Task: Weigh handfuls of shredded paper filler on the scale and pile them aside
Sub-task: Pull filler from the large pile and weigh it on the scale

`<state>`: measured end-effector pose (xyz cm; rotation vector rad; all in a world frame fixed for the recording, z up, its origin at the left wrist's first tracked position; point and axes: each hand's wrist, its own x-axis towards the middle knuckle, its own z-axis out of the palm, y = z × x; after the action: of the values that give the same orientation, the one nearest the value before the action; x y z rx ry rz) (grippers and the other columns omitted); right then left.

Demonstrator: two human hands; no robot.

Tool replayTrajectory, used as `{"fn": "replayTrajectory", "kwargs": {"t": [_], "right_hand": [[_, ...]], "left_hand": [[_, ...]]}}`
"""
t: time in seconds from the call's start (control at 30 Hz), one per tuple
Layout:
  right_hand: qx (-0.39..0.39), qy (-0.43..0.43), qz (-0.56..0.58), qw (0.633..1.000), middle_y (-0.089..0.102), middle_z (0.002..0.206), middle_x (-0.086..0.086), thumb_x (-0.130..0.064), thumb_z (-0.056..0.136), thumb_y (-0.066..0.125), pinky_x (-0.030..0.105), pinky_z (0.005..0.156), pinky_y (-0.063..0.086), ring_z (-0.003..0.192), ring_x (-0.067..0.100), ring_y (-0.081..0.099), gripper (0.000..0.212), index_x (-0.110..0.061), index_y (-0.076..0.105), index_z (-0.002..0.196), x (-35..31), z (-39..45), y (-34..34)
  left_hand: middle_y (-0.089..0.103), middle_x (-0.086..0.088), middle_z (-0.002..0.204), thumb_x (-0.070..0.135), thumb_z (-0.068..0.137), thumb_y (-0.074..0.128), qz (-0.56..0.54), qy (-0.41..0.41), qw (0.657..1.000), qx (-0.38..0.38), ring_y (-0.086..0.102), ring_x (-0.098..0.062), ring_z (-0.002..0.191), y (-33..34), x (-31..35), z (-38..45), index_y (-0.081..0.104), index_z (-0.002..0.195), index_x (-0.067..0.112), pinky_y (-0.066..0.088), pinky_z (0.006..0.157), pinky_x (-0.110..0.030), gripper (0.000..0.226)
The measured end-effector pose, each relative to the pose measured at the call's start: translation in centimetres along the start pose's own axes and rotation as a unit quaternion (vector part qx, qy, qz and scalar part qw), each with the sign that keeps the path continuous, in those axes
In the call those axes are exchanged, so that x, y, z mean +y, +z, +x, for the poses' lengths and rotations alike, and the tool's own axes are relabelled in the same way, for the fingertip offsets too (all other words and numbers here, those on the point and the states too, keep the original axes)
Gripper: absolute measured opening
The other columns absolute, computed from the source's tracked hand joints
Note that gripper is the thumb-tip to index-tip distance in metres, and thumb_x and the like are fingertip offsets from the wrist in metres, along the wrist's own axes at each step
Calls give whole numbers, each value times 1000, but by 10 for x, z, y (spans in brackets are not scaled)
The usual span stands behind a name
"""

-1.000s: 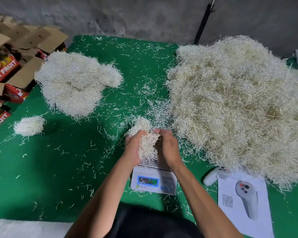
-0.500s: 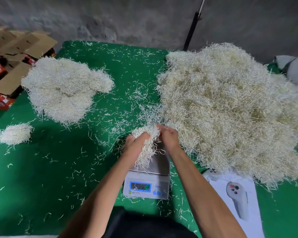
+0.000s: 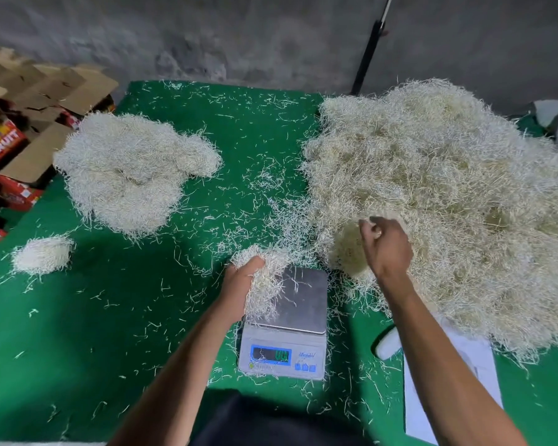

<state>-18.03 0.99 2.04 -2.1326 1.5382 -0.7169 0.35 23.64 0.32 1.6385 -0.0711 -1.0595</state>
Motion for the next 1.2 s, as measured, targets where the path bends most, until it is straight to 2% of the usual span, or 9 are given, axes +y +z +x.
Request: {"fn": "replayTrajectory", "kwargs": {"t": [0.1,0.27,0.37,0.5,0.63,0.83,0.93,1.1,1.2], "right_hand": [[27,-95,40,994,61,80,-8,-61,103,47,13,52,33,54,1,50,51,-17,74,99,-36,-25,-2],[-375,-15,217,901,64,71,-14,-67,95,56,20,59,49,56,-1,58,54,-20,70,116,-68,-68,33],[-331,87,343,875,63,60,-2,-41,99,64,25,53,51,49,14,56,32,-11,70,97,-50,-60,44],[-242,172,348,889,63,66,6,-33,101,61,26,54,50,49,16,55,29,-5,66,96,-40,-30,49],[-180,193,340,903,66,73,8,-25,104,57,31,57,55,54,16,60,26,-1,67,100,-31,9,30],[-429,154,409,790,59,67,3,-21,106,53,19,48,45,52,11,50,26,-3,66,120,-52,1,12],[-471,168,409,763,60,65,4,-14,108,49,15,40,41,45,10,47,24,-9,65,125,-61,-22,28],[-389,165,437,794,52,64,5,-25,104,59,26,55,41,52,20,42,26,0,66,98,-42,-10,34],[-233,233,469,819,59,75,9,-13,109,44,30,55,40,57,15,48,26,0,66,106,-29,16,29]], "left_hand": [[24,-5,160,57,53,79,-19,-11,1000,-17,36,-20,127,9,1,3,15,157,23,29,109,-54,127],[27,-9,160,55,58,85,-32,-24,999,-21,41,-30,135,26,4,1,15,158,24,42,105,-53,125],[36,-17,154,45,59,83,-32,-30,999,-24,49,-34,128,25,2,0,22,154,17,44,102,-52,116],[11,-10,167,39,85,73,13,-23,999,-35,27,-34,148,33,-3,0,3,161,22,29,113,-55,105],[10,-8,168,38,87,71,37,-17,999,-13,23,-32,150,25,-4,-2,3,162,20,25,117,-54,102],[15,0,164,96,49,64,128,-11,989,-71,20,-23,150,26,10,-5,3,160,23,26,118,-48,147],[18,-3,164,92,57,65,134,7,987,-84,24,-25,149,42,20,-4,6,161,21,30,114,-42,139],[17,-11,165,62,77,75,149,12,989,-22,24,-31,150,40,21,0,6,161,15,32,116,-45,118],[16,-10,165,57,81,74,143,19,989,-23,25,-31,149,31,15,-2,7,160,15,31,116,-47,112]]}}
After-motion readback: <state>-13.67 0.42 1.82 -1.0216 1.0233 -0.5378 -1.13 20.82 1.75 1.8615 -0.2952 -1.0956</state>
